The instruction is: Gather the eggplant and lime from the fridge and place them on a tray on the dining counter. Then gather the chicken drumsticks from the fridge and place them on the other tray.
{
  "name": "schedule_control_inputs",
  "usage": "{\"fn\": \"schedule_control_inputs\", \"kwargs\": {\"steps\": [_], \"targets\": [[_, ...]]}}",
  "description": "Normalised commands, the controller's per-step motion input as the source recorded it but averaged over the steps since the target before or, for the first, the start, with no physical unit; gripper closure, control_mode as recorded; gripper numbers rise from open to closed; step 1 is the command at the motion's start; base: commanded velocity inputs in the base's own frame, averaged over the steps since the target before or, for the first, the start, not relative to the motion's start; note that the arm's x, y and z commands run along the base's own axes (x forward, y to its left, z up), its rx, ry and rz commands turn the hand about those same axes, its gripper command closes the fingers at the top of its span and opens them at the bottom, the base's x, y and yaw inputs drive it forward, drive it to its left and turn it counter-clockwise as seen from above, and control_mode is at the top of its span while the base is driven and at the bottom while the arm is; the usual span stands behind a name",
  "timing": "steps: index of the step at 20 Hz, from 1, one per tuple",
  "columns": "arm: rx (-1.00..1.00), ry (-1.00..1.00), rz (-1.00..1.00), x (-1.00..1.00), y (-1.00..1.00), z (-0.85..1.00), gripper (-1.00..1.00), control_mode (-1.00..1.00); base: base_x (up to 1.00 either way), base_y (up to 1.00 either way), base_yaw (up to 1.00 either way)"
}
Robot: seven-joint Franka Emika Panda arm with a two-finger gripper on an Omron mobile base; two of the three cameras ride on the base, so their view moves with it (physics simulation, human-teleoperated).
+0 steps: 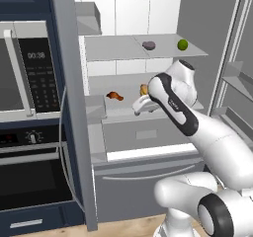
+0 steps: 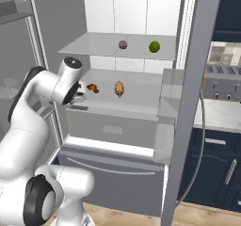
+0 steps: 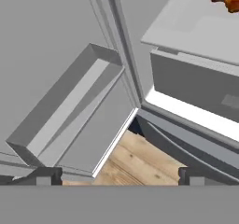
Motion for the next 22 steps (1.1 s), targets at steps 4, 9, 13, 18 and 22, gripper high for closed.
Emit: {"fn": "schedule_control_inputs", "kwargs": {"steps": [4,9,13,18,22], "targets": [[-0.17,-0.04,-0.14,0.01,-0.53,-0.09,-1.0,-1.0,0.0,0.0,0.0],[-0.17,-0.07,-0.3,-0.02,-0.41,-0.02,-1.0,-1.0,0.0,0.0,0.0],[-0.12,-0.07,-0.34,-0.23,-0.4,0.0,-1.0,-1.0,0.0,0.0,0.0],[-0.02,-0.15,-0.29,-0.09,-0.25,0.0,-1.0,-1.0,0.0,0.0,0.0],[0.0,-0.15,-0.18,-0.07,-0.14,0.05,-1.0,-1.0,0.0,0.0,0.0]]}}
